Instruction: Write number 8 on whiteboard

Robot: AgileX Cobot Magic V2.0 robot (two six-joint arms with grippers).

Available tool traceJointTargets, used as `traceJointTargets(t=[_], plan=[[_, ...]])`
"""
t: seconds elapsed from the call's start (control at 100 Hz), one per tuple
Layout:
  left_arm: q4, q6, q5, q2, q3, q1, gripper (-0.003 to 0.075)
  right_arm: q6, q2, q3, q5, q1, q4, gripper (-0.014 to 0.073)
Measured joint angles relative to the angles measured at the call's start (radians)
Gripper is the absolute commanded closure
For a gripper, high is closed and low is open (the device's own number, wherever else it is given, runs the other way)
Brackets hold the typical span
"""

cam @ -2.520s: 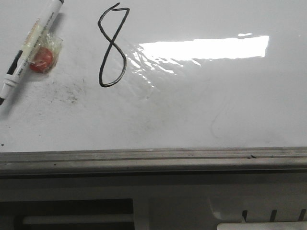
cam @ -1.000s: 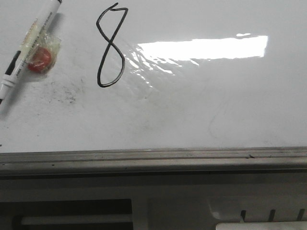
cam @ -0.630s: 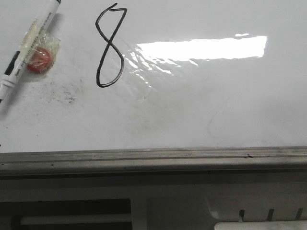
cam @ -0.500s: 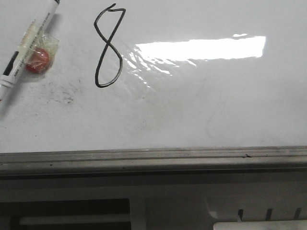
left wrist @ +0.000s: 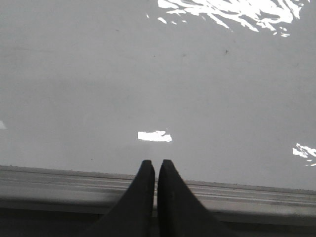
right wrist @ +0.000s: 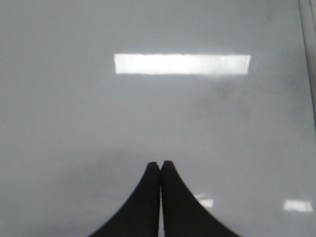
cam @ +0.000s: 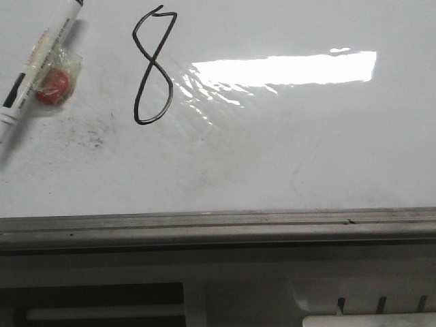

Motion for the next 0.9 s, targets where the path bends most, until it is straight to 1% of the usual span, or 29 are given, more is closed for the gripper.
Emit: traceJointTargets(t=[0.09, 0.31, 0.9], plan=[[0.0, 0.0, 0.0, 0.0, 0.0, 0.0, 0.0741, 0.002, -0.028, 0.0, 0.106, -0.033, 0.0, 0.0657], [0.0, 0.0, 0.0, 0.0, 0.0, 0.0, 0.0741, 0.002, -0.033, 0.0, 0.282, -0.039, 0.0, 0.0657], [0.0, 0.0, 0.0, 0.0, 0.0, 0.0, 0.0741, 0.002, -0.033, -0.002, 0.287, -0.039, 0.0, 0.0657]])
